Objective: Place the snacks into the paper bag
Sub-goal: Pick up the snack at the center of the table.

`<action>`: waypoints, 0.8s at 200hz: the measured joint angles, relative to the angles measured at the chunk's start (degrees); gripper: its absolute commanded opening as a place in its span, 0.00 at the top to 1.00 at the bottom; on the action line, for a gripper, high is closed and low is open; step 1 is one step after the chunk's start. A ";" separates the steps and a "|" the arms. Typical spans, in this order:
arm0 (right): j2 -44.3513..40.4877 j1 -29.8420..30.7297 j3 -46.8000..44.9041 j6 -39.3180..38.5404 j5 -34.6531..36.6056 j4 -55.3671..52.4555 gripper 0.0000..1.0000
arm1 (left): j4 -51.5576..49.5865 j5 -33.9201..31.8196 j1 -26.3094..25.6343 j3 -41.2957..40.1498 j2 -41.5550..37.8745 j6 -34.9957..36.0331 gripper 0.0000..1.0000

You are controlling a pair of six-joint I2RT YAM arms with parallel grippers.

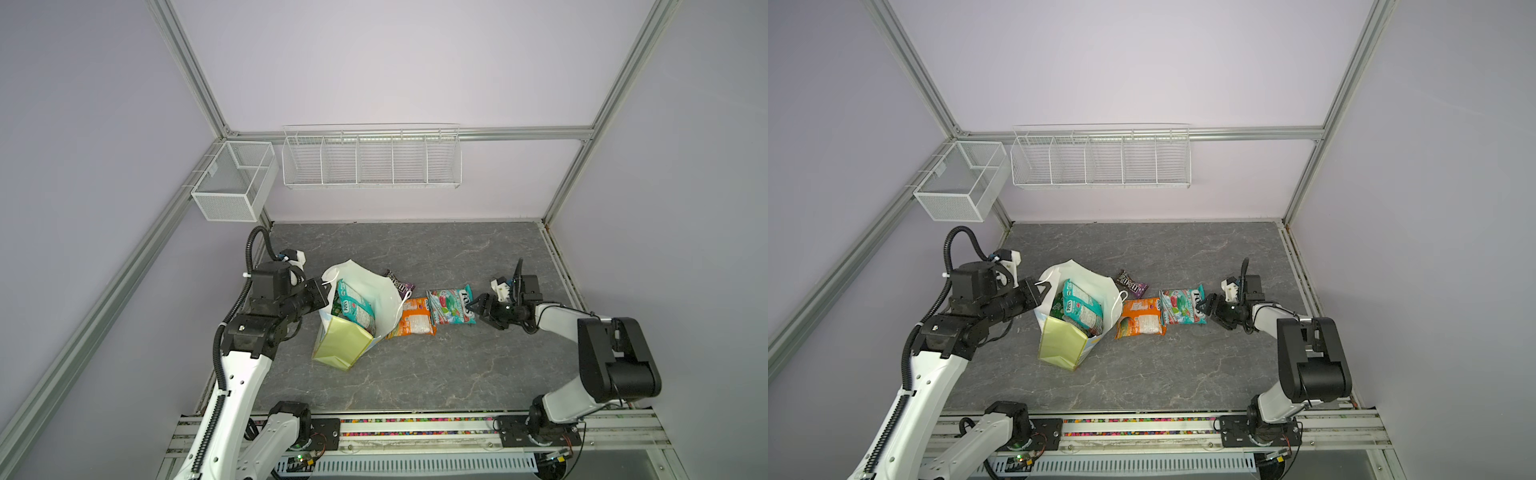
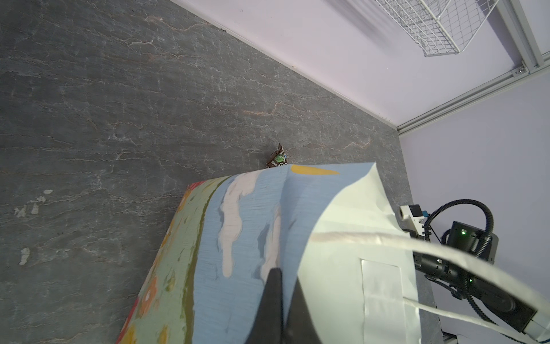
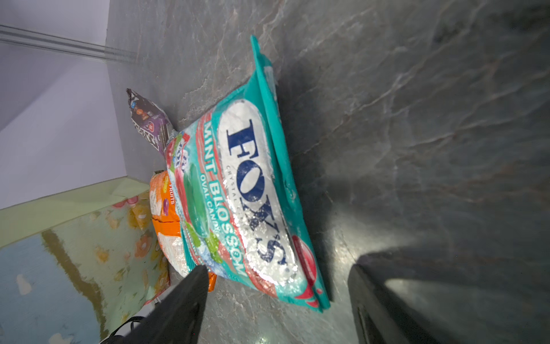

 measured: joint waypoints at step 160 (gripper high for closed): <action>6.03 1.42 -3.52 1.77 -5.11 16.59 0.63 | 0.22 -0.02 0.00 -0.39 -0.52 -0.63 1.00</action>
